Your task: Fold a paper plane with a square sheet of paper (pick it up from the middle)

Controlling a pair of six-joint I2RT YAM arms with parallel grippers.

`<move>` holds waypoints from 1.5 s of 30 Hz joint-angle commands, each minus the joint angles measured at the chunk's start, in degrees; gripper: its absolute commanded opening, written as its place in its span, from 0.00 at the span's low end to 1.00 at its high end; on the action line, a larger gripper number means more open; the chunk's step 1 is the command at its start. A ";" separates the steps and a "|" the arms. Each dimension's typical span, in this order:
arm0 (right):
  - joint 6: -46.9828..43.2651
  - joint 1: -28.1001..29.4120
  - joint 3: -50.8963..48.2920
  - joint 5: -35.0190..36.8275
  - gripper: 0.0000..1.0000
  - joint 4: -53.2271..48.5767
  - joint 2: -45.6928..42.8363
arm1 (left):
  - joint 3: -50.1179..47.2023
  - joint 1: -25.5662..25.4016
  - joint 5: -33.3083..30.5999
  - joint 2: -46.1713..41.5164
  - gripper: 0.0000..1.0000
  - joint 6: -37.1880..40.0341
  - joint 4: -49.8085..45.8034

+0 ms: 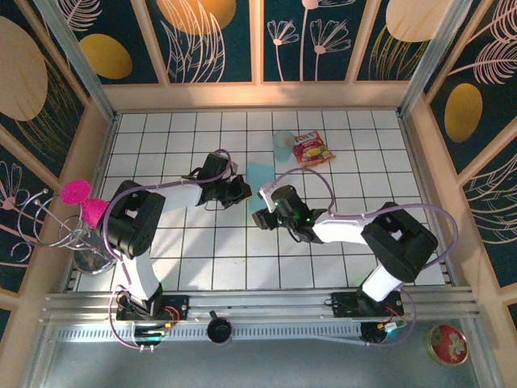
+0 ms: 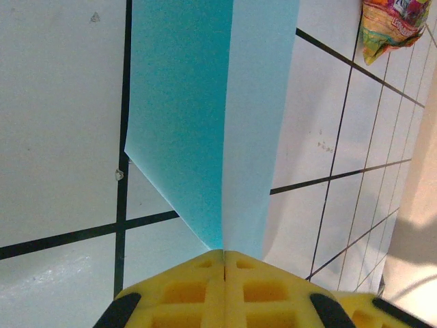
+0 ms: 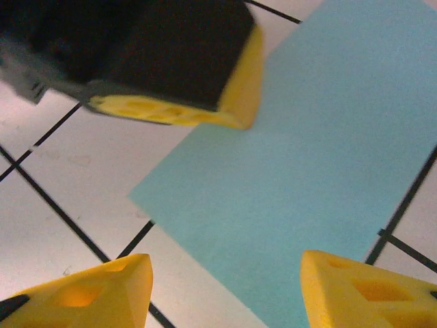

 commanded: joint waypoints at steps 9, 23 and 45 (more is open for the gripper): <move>-9.91 3.50 0.08 6.62 0.61 7.74 6.04 | 1.79 0.37 1.37 0.17 0.00 -1.39 -1.27; -12.15 3.37 -1.81 9.57 0.39 11.75 4.33 | 1.25 0.40 1.59 0.31 0.00 -1.48 -1.62; -6.69 1.36 -2.12 -6.06 0.00 11.19 1.74 | 1.50 4.45 -7.04 -6.03 0.25 2.65 -7.11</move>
